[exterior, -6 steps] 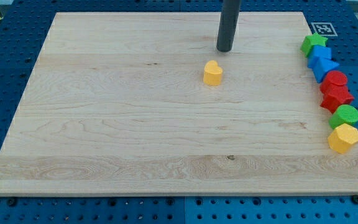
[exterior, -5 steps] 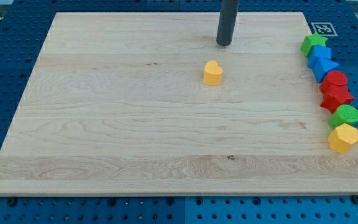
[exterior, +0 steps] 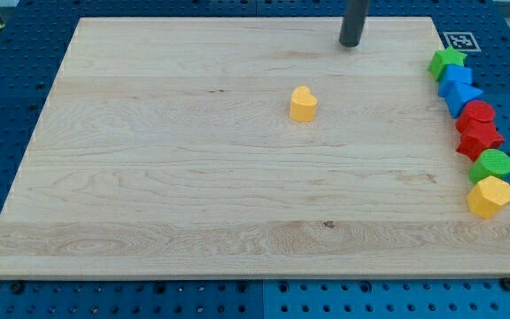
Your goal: Place the green star on top of the heart
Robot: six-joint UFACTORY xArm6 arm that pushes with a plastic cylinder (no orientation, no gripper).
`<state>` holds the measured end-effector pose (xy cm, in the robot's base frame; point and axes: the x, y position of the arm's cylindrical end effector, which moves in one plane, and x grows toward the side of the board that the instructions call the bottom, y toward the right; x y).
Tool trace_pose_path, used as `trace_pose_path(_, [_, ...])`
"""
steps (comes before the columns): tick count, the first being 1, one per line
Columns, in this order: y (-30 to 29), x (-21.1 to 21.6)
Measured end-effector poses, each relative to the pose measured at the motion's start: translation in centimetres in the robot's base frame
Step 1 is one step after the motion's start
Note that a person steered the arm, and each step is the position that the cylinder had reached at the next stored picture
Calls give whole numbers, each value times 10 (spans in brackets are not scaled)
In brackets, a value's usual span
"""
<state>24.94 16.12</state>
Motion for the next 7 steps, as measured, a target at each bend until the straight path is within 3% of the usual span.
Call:
trace_pose_path(3, [130, -7])
trace_pose_path(4, [166, 15])
trace_pose_path(5, [166, 49])
trace_pose_path(7, [134, 51])
